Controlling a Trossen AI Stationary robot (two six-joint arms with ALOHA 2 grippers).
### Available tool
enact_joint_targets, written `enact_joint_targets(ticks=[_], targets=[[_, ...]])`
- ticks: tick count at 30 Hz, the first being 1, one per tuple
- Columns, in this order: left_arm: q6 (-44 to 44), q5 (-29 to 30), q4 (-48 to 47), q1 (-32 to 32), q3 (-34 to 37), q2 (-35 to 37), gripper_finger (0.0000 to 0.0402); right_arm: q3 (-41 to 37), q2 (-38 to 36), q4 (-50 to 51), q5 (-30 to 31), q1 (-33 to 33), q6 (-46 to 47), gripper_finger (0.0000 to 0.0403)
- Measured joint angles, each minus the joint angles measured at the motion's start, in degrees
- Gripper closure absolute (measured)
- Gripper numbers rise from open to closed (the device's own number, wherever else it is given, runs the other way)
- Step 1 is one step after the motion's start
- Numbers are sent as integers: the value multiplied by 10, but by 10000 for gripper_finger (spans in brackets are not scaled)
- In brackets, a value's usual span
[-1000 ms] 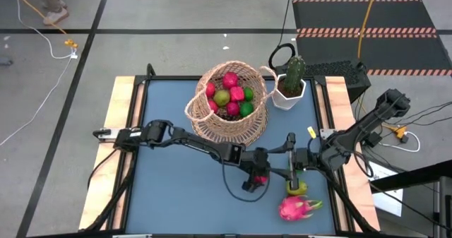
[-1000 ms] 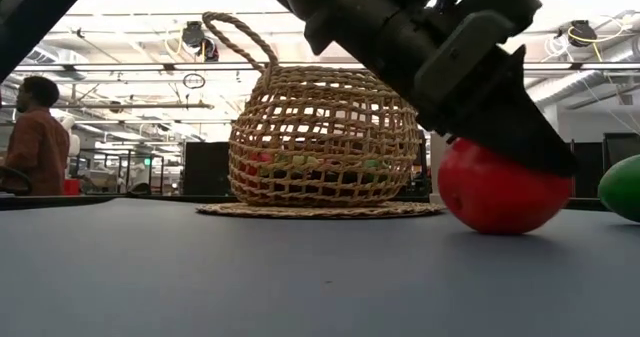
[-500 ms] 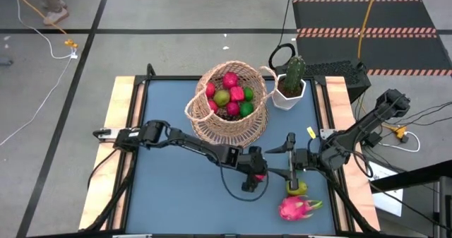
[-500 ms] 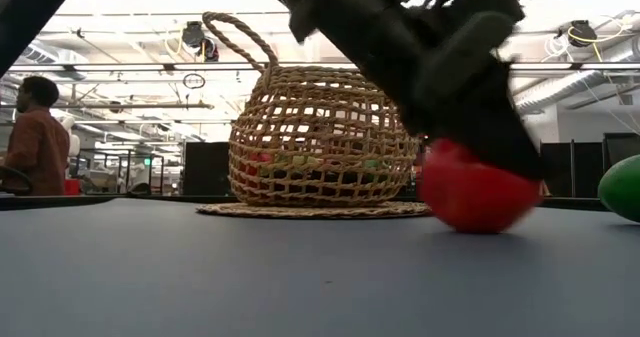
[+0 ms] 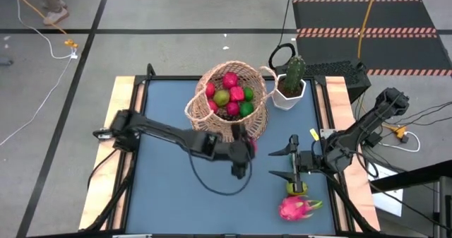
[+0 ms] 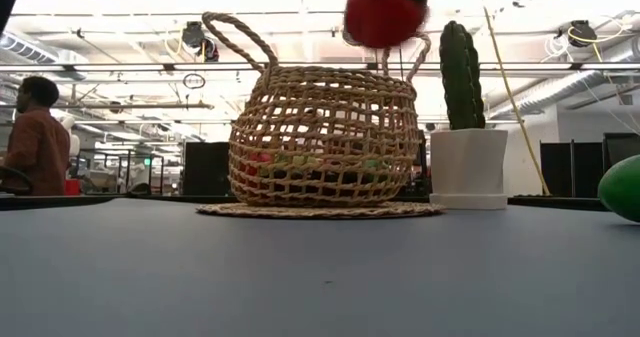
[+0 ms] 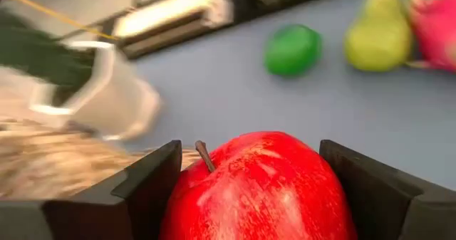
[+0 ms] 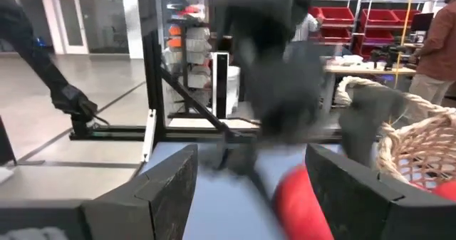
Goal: Build produce basket
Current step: Put the red apple into the brown basket, then put the green lime into the brown basket
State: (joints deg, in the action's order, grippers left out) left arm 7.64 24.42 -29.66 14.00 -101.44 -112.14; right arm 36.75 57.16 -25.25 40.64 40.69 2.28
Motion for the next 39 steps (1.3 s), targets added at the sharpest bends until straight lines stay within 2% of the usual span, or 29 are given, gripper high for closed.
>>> enact_joint_targets(ticks=[5, 9, 16, 22, 26, 31, 35, 37, 39], targets=[[13, 53, -28, -47, -1, 31, 75, 0, 1, 8, 1, 2, 24, 149], [24, 72, -34, -90, 0, 47, 71, 0, 1, 24, 17, 17, 57, 149], [-7, 73, -38, -200, -1, 39, 79, 0, 1, 40, 61, 37, 63, 149], [-33, 62, -83, -260, 2, 33, 39, 0, 1, 46, 61, 37, 61, 149], [-47, 54, -82, -258, 3, 37, 16, 0, 1, 46, 61, 37, 60, 149], [-50, 73, -62, -228, 3, 43, 10, 0, 1, 47, 62, 37, 56, 149], [-40, 106, -39, -182, 3, 46, 10, 0, -2, 53, 113, 45, 49, 149], [-37, 93, -9, -151, 6, 46, 10, 0, -9, 54, 146, 53, 26, 149], [-19, 64, 80, -113, 34, 42, 10, 0, -17, 54, 173, 62, 2, 149]])
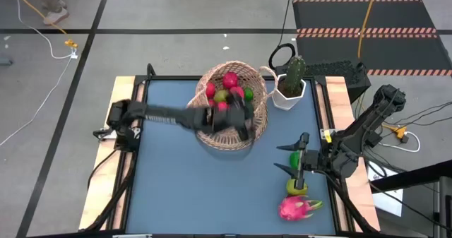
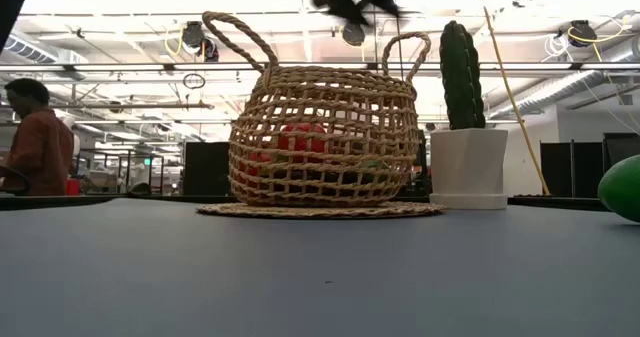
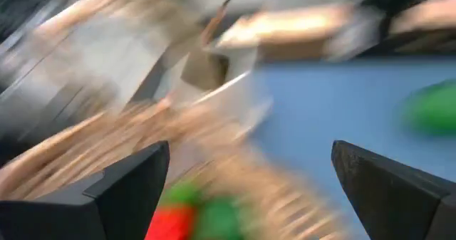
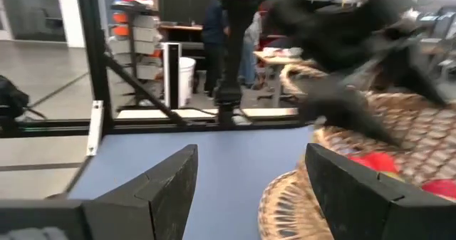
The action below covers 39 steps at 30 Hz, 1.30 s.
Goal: Build produce basket
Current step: Put the green lime into the brown basket
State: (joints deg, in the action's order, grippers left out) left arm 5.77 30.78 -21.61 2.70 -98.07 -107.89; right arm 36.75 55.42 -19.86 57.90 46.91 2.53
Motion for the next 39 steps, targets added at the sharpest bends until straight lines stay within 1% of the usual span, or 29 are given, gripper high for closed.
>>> enact_joint_targets(ticks=[2, 5, 7, 9, 11, 12, 14, 16, 19, 22, 24, 28, 30, 33, 36, 39], targets=[[24, -46, 131, 39, 54, -4, 9, 0, -9, 0, 21, 9, -22, 149], [33, -124, 333, 81, 143, -24, 9, 0, -23, -1, 38, 20, -53, 149], [26, -137, 445, 97, 185, -48, 9, 0, -30, -1, 39, 23, -63, 149], [13, -139, 546, 108, 192, -96, 9, 0, -34, -2, 38, 23, -67, 149], [1, -149, 582, 113, 174, -151, 9, 0, -37, -3, 38, 23, -67, 149], [-4, -160, 591, 113, 150, -185, 9, 0, -37, -4, 38, 23, -67, 149], [-10, -173, 570, 113, 99, -240, 9, 0, -36, -16, 37, 23, -66, 149], [-17, -192, 550, 110, 30, -290, 9, 0, -36, -17, 36, 23, -59, 149], [-19, -190, 493, 106, -57, -335, 9, 0, -35, -9, 36, 28, -34, 149], [-9, -170, 440, 96, -125, -364, 9, 0, -33, -9, 36, 34, -20, 149], [23, -177, 426, 85, -168, -385, 9, 0, -33, -9, 36, 35, -18, 149], [128, -251, 368, 63, -241, -425, 9, 0, -33, -9, 36, 36, -17, 149], [180, -285, 321, 55, -266, -443, 9, 0, -33, -9, 36, 36, -17, 149], [249, -294, 264, 44, -287, -452, 9, 0, -33, -8, 36, 36, -17, 149], [294, -288, 261, 34, -288, -449, 9, 0, -33, -7, 35, 36, -17, 149], [345, -286, 285, 29, -288, -450, 9, 0, -33, 1, 34, 36, -17, 149]])
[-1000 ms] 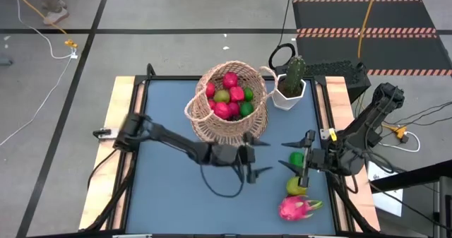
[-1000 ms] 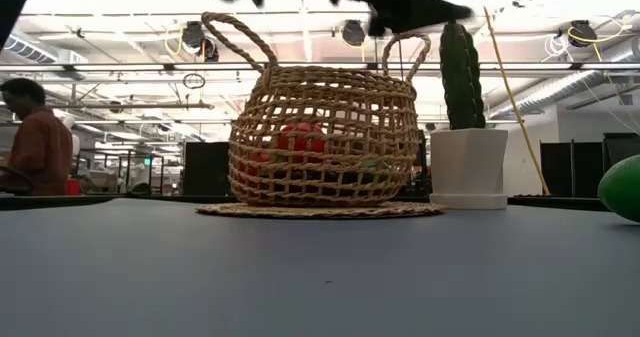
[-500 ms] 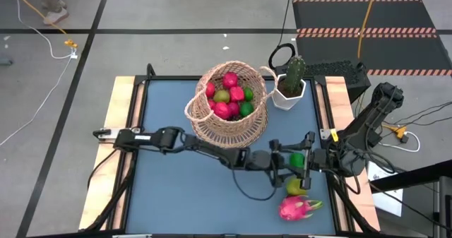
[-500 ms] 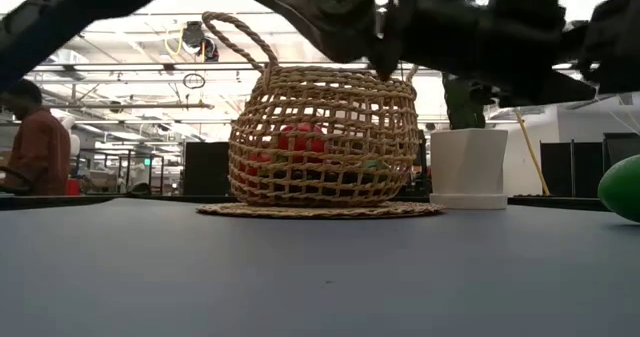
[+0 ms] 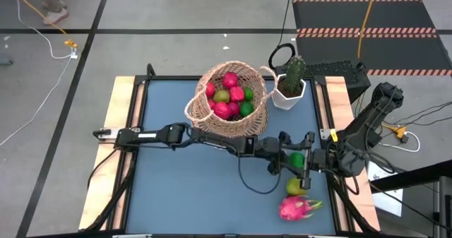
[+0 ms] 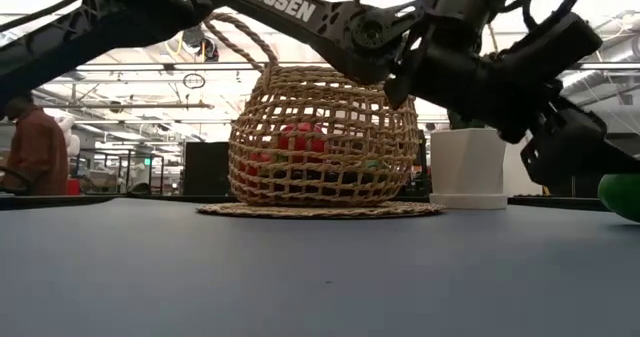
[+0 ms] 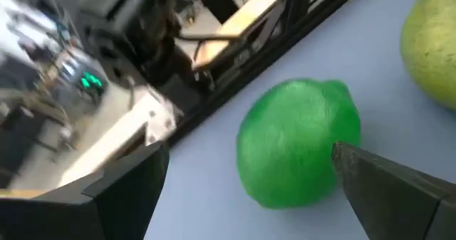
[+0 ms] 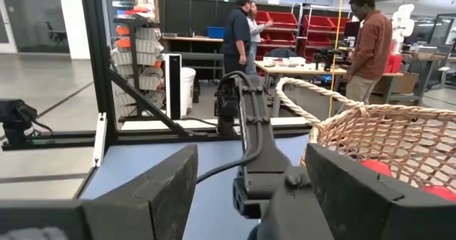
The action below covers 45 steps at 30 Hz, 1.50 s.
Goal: Build produce basket
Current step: Put the green lime into the brown basket
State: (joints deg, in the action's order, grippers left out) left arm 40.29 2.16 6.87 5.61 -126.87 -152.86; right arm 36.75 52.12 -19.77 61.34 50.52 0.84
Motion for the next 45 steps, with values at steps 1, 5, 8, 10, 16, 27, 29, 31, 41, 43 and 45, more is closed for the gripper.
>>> enact_joint_targets(ticks=[1, 5, 8, 10, 16, 27, 29, 31, 41, 43, 45], targets=[[20, -1, 6, 1, 0, 0, 9, 0, 0, 3, 0, 0, 0, 149], [78, -28, -2, 3, 0, 0, 9, 0, 0, 14, 0, 0, 0, 149], [91, -31, 2, 2, 0, -4, 9, 0, 0, 17, 0, 0, 0, 149], [73, -35, 21, 1, 0, -7, 9, 0, 0, 17, 0, 0, 0, 149], [25, -97, 68, -6, -1, -29, 9, 0, 0, 15, 0, 0, 0, 149], [-33, -141, 105, -11, -74, -115, 9, 0, -1, 2, 3, -3, 9, 149], [-43, -139, 100, -11, -75, -118, 10, 0, -1, 3, 3, -3, 16, 149], [-52, -129, 107, -11, -75, -120, 21, 0, -1, 3, 5, -3, 19, 149], [-55, -109, 109, -14, -76, -122, 189, 0, -1, -18, 5, -3, 15, 149], [-58, -105, 105, -13, -76, -122, 189, 0, -1, -18, 5, -3, 14, 149], [-64, -86, 102, -9, -76, -118, 189, 0, -1, -18, 6, -3, 13, 149]])
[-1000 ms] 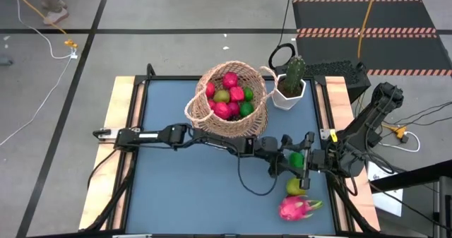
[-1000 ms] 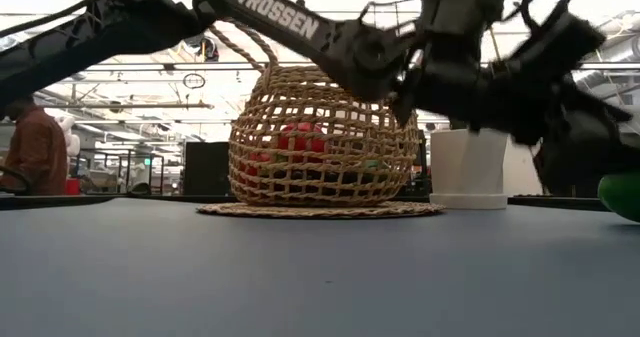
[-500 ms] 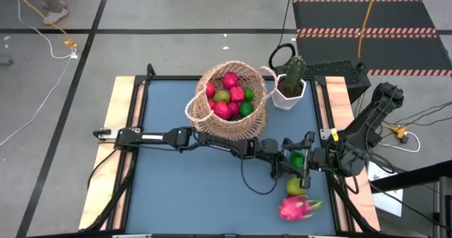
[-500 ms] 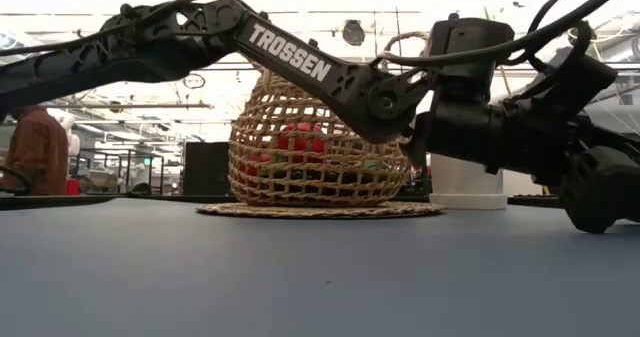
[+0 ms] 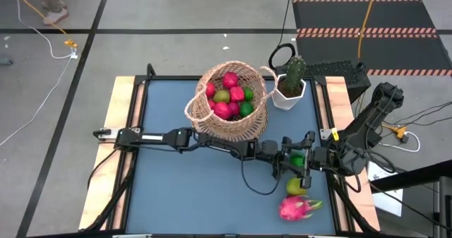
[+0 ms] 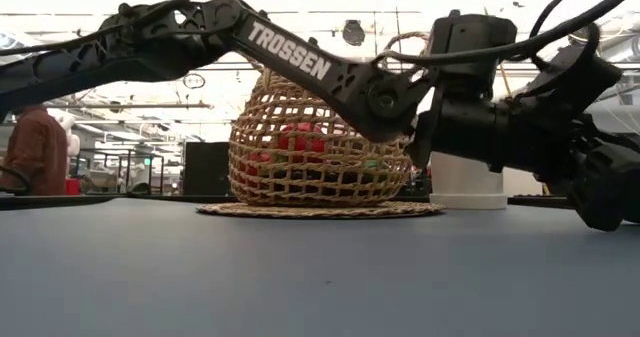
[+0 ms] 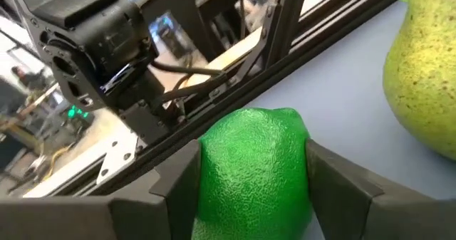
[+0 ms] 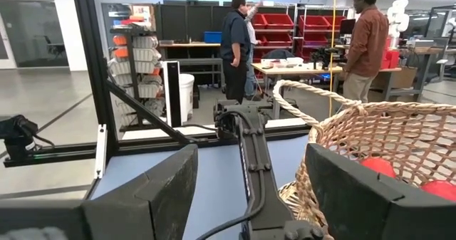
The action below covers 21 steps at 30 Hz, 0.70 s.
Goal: Build produce basket
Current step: Put the green lime into the brown basket
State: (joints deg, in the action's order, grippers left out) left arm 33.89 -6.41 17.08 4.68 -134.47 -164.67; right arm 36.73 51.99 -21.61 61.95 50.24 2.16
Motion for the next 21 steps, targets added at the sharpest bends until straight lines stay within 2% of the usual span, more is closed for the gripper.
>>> enact_joint_targets(ticks=[8, 12, 15, 18, 21], targets=[[15, 107, -127, 32, 5, 82, 168, 0, -1, -5, 9, 1, -19, 149], [-22, 125, -232, 45, 2, 154, 184, 0, -9, -5, 50, 5, -52, 149], [-46, 166, -315, 47, 3, 194, 195, 1, -16, -9, 59, 5, -72, 149], [-72, 215, -392, 47, 4, 233, 193, 0, -21, -6, 58, 5, -85, 149], [-117, 262, -468, 46, 2, 279, 172, 1, -25, -13, 52, 5, -94, 149]])
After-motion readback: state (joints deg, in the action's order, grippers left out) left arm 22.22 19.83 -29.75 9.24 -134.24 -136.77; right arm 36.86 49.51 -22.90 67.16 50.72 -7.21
